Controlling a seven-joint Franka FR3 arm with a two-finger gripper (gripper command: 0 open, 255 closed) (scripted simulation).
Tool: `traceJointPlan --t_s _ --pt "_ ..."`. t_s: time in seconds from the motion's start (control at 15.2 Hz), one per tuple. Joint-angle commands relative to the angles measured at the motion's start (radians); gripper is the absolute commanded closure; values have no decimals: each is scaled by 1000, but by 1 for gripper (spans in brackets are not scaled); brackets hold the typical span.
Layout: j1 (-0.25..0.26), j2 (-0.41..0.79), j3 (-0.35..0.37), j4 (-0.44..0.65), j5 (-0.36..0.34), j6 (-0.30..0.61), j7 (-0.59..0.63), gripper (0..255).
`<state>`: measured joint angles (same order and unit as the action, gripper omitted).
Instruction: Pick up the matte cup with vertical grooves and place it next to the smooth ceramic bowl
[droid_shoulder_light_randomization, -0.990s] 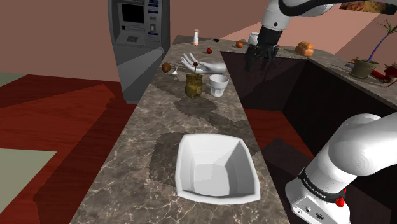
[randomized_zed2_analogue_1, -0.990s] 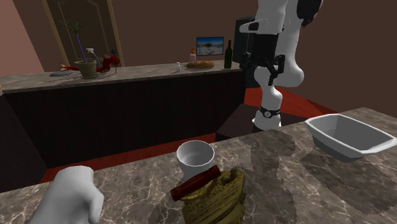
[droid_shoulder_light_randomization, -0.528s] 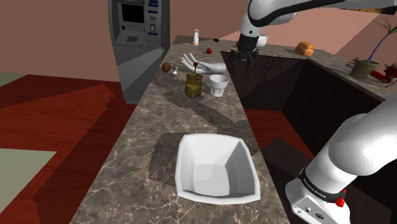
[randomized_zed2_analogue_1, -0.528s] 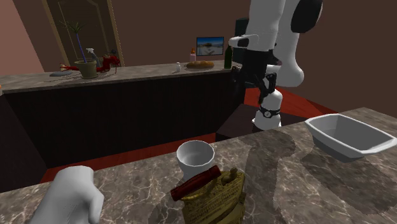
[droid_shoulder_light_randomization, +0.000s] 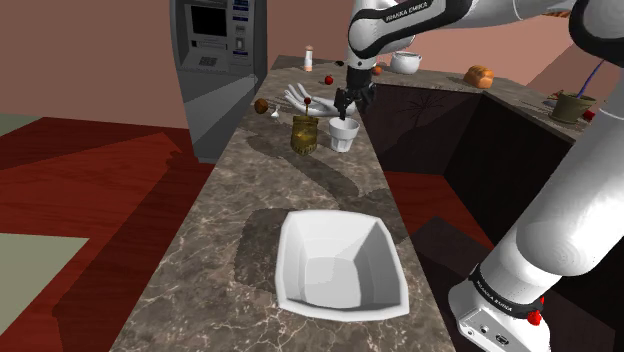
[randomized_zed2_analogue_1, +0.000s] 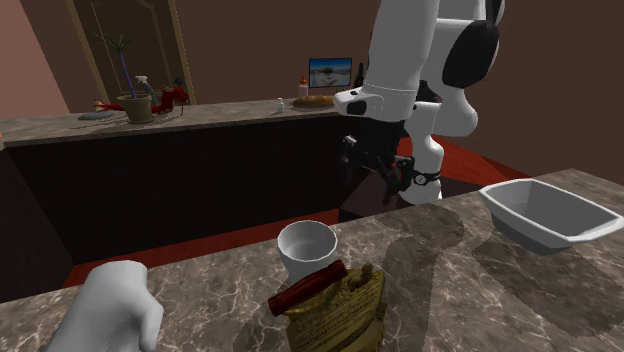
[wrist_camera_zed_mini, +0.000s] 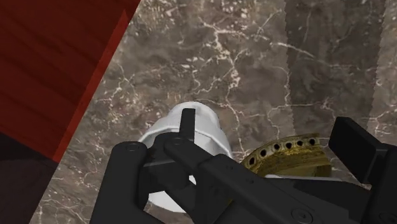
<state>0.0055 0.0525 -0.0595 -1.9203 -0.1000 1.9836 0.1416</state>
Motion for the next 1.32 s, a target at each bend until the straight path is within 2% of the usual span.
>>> traceJointPlan --t_s 0.0,0.53,1.06,1.25 --pt "-2 83 -2 69 -11 3 -4 0" --pt "-2 442 -9 452 -44 -62 -19 0" --pt "-10 469 -12 391 -46 26 -16 0" --pt "-10 469 -12 391 -46 26 -16 0"
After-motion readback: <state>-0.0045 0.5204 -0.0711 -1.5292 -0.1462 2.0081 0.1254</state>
